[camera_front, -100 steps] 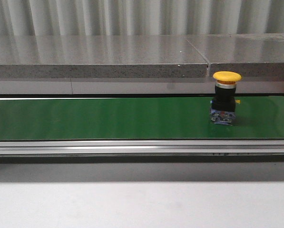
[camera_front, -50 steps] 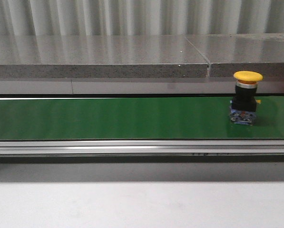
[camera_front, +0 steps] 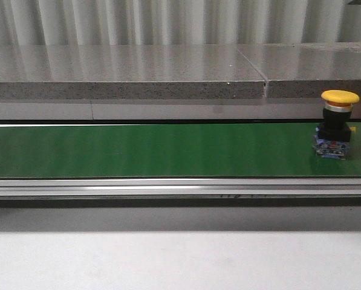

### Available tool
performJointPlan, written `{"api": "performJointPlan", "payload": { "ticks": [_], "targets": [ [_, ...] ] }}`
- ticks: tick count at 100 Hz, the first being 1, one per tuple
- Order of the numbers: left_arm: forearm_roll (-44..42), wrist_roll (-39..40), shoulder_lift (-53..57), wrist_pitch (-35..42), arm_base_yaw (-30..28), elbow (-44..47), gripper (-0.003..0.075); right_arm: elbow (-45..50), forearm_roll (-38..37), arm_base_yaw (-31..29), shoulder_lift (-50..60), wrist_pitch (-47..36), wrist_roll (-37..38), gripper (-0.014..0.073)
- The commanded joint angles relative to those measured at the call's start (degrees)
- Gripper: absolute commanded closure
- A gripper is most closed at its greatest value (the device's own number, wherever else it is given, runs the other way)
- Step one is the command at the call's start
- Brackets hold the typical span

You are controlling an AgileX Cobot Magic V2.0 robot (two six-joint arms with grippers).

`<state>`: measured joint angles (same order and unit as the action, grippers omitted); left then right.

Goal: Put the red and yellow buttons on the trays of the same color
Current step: 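Move the right gripper to the yellow button on the belt and grasp it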

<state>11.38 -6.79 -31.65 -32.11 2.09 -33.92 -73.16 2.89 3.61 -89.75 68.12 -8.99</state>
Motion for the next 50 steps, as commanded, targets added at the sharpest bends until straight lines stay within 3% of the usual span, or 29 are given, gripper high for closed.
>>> {"api": "performJointPlan", "payload": {
  "ticks": [1,50],
  "targets": [
    [0.86,-0.12,0.00,4.12,0.41,-1.55,0.0740,-0.46,1.77,0.81,2.66,-3.29,-2.46,0.0011],
    [0.86,-0.12,0.00,4.12,0.41,-1.55,0.0740,-0.12,3.50,1.08,-0.61,-11.59,-2.99,0.0015]
  ]
}}
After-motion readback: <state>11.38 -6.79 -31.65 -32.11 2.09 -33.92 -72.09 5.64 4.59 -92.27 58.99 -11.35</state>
